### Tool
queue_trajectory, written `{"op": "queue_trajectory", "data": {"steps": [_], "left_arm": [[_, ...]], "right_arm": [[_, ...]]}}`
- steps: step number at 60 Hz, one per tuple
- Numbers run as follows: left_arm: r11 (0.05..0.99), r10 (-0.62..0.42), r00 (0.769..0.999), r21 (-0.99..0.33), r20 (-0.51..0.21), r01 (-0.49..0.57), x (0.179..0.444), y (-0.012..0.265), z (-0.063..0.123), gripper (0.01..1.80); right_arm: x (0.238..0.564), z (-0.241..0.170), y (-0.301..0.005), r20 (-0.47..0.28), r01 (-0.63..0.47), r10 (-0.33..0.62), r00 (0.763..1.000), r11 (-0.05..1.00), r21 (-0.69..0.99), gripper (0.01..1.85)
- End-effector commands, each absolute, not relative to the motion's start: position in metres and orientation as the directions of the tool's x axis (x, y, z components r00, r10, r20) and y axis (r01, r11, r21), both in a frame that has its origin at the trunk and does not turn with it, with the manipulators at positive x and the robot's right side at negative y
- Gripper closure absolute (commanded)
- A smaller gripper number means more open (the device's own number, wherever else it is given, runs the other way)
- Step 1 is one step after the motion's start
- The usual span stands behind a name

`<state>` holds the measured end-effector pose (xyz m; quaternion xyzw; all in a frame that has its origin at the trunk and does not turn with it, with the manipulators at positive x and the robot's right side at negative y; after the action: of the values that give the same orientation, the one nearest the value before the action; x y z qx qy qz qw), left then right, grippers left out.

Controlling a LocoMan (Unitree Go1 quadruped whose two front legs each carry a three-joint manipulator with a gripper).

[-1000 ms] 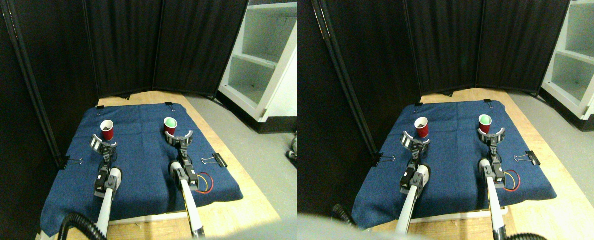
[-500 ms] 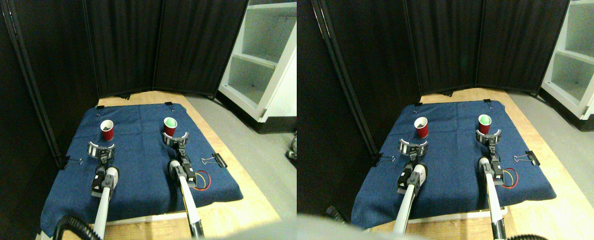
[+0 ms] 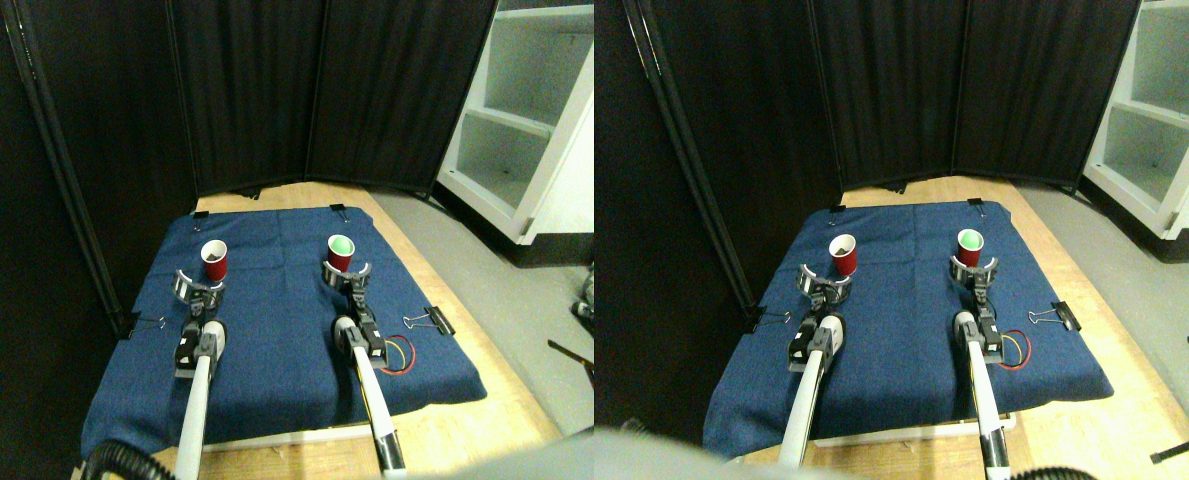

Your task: Pour (bimanual)

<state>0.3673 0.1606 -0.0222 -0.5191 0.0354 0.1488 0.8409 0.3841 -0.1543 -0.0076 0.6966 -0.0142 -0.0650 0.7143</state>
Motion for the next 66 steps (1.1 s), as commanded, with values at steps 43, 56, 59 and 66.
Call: {"op": "queue_trajectory", "data": {"steps": [43, 56, 59, 66], "left_arm": [[0.248, 0.223, 0.941, -0.919, -0.254, -0.307, 0.379, 0.128, -0.033, 0.69], [0.184, 0.200, 0.939, -0.931, -0.279, -0.316, 0.386, 0.125, -0.039, 0.71], [0.189, 0.197, 0.940, -0.930, -0.280, -0.316, 0.389, 0.125, -0.040, 0.71], [0.194, 0.190, 0.942, -0.930, -0.276, -0.311, 0.394, 0.127, -0.041, 0.68]], "right_arm": [[0.397, -0.007, -0.150, -0.078, 0.082, -0.155, 0.985, 0.017, 0.997, 0.91], [0.397, -0.005, -0.148, -0.065, 0.067, -0.134, 0.989, 0.005, 0.998, 0.89], [0.397, -0.004, -0.148, -0.065, 0.065, -0.131, 0.989, -0.002, 0.998, 0.90], [0.398, -0.004, -0.148, -0.071, 0.070, -0.127, 0.989, -0.014, 0.997, 0.92]]}}
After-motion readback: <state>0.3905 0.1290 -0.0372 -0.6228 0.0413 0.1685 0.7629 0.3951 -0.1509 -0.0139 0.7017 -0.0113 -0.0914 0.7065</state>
